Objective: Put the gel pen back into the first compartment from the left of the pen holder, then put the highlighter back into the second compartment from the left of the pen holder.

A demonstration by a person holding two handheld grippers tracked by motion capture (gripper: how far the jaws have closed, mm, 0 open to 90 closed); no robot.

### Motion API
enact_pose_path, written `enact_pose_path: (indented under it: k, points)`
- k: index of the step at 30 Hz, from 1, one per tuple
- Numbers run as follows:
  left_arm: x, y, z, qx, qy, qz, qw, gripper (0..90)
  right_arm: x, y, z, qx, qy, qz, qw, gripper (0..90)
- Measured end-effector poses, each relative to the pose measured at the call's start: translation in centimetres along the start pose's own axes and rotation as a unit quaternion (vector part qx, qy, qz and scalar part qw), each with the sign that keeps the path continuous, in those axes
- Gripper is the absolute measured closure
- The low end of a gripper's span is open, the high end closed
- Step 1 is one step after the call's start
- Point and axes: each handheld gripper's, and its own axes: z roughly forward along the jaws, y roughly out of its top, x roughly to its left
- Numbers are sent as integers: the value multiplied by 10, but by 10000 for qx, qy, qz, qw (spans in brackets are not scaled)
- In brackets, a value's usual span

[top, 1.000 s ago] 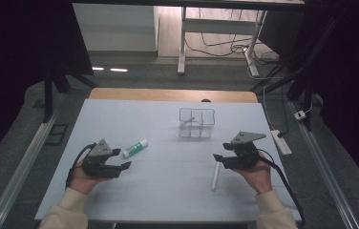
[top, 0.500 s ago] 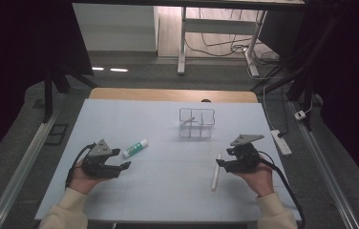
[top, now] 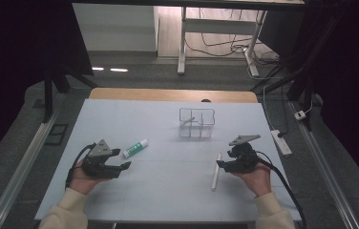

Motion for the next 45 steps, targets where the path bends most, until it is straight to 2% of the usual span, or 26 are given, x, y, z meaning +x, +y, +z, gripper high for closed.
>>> enact_pose_path:
  k: [7, 14, 17, 19, 28, 33, 36, 45]
  points:
    - [0, 0, 1, 9, -1, -15, 10000, 325, 2, 2, 6, 53, -26, -152, 9999, 350]
    - [0, 0, 1, 16, 1, 3, 10000, 325, 2, 4, 6, 14, -13, -148, 9999, 284]
    - [0, 0, 0, -6, 14, -22, 10000, 325, 2, 6, 9, 191, -192, 35, 9996, 288]
    - [0, 0, 1, -5, 10, -17, 10000, 324, 1, 7, 11, 185, -117, 98, 9997, 289]
    - [0, -1, 1, 3, -3, -16, 10000, 323, 1, 6, 23, 345, -357, 288, 9984, 300]
    - [0, -1, 2, 18, -5, -5, 10000, 323, 0, 4, 32, 477, -470, 324, 9972, 323]
    - [0, -1, 2, 23, 2, -5, 10000, 322, -2, 5, 35, 447, -545, 344, 9969, 351]
    - [0, -1, 3, 40, 10, 17, 10000, 321, -4, 4, 43, 477, -522, 414, 9966, 398]
